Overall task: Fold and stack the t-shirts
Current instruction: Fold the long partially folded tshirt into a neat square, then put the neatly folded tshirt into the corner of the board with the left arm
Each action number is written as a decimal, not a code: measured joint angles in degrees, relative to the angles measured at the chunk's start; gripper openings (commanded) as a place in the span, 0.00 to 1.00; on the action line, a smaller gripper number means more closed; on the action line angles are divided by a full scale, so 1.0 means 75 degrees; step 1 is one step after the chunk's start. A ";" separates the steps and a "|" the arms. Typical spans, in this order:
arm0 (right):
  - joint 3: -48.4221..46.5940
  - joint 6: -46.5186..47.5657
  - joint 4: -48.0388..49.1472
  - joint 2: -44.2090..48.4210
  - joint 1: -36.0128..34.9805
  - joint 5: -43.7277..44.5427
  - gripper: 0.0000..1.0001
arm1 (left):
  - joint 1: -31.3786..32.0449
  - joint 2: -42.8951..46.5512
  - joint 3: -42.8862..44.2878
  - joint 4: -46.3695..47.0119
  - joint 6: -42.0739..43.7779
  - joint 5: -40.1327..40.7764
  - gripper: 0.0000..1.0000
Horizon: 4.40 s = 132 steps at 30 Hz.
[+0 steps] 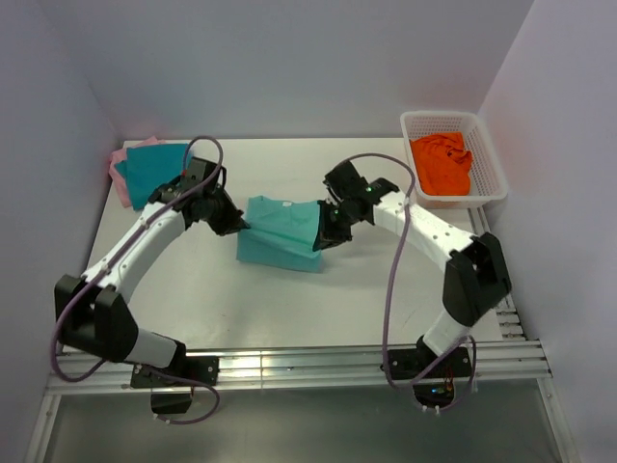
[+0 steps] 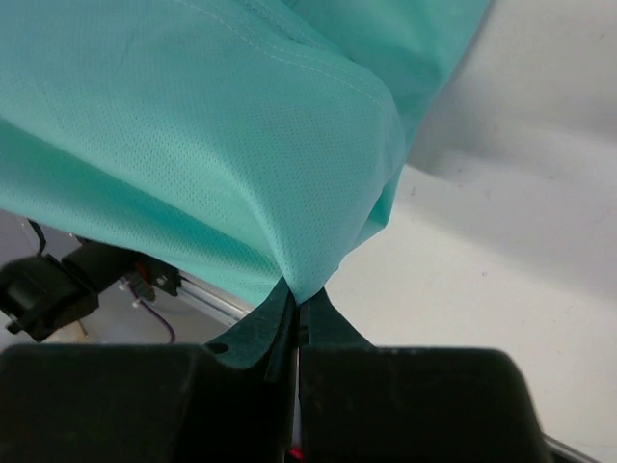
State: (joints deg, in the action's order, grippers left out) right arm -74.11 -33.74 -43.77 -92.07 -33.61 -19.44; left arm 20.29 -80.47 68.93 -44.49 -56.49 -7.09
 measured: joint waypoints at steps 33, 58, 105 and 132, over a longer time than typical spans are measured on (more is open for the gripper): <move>-0.2046 -0.0201 0.0280 -0.1635 0.2334 -0.1349 0.00 | -0.2031 -0.4007 0.1912 0.1973 0.2072 -0.1475 0.95; -0.4135 -0.0347 0.0720 -0.5269 0.1716 -0.1521 0.00 | -0.2040 -0.3529 0.1754 0.1428 0.2652 -0.1443 0.94; 0.1204 0.0501 0.0682 0.2393 0.2460 -0.3322 0.55 | -0.0650 -0.4663 0.0376 0.5336 0.1107 -0.0664 0.00; 0.2978 0.1023 0.0519 0.2865 0.2500 -0.3060 0.52 | -0.2049 -0.6741 0.8072 0.1422 0.2876 0.0055 0.00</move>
State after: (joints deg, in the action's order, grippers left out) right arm -51.77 -26.06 -39.88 -70.59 -14.85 -42.39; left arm 4.93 -131.02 129.47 -33.82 -34.92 -6.68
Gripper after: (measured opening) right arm 0.522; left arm 0.038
